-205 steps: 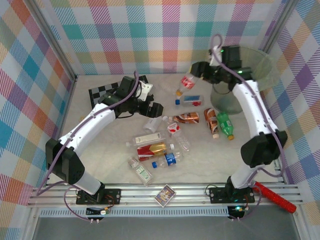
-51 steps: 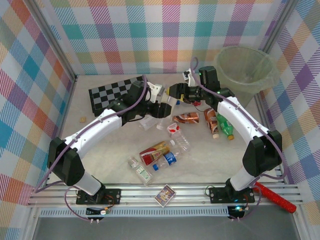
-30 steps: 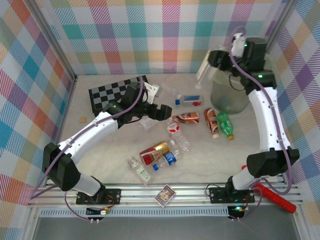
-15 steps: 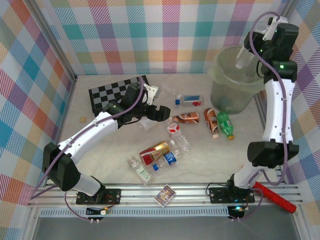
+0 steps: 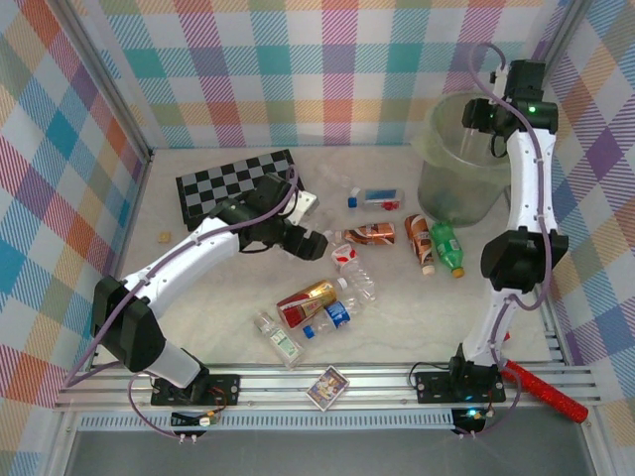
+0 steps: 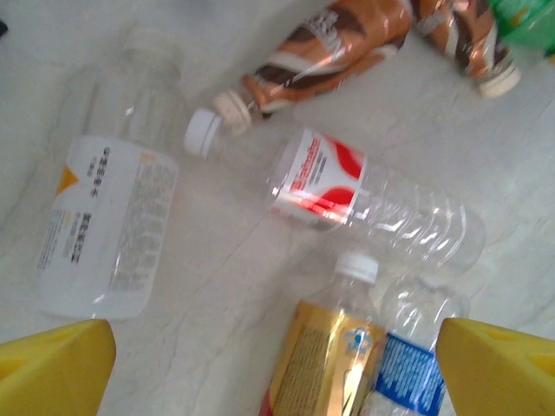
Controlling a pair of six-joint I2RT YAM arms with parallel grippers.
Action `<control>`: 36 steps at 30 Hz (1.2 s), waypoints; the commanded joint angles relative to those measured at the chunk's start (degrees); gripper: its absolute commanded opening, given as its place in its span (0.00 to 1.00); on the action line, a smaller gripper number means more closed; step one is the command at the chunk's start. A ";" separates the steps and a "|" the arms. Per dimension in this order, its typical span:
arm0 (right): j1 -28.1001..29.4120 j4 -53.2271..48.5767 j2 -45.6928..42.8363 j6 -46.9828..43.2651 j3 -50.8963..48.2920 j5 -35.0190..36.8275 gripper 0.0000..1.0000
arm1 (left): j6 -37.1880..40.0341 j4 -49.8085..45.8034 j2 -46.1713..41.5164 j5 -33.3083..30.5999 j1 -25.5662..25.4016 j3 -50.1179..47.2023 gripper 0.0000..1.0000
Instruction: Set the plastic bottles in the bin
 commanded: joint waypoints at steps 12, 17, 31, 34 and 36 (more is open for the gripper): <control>-1.83 -9.32 8.11 1.18 5.65 -7.24 0.78 | 7.88 -10.38 -0.18 2.97 0.00 0.15 0.95; -2.50 -9.58 7.36 1.84 6.96 -7.62 0.84 | 8.37 -11.14 -0.10 2.90 -0.18 -0.38 0.96; -5.25 -11.72 -0.23 4.55 8.46 -8.96 0.98 | 8.52 -13.82 -0.36 3.75 -1.84 -2.48 0.95; -5.27 -12.25 -2.67 5.17 7.88 -9.42 0.99 | 8.14 -13.68 -0.37 2.98 -2.10 -2.93 0.95; -5.21 -11.83 -4.85 5.82 6.13 -10.21 0.99 | 7.10 -12.43 -0.43 2.44 -2.07 -3.28 0.95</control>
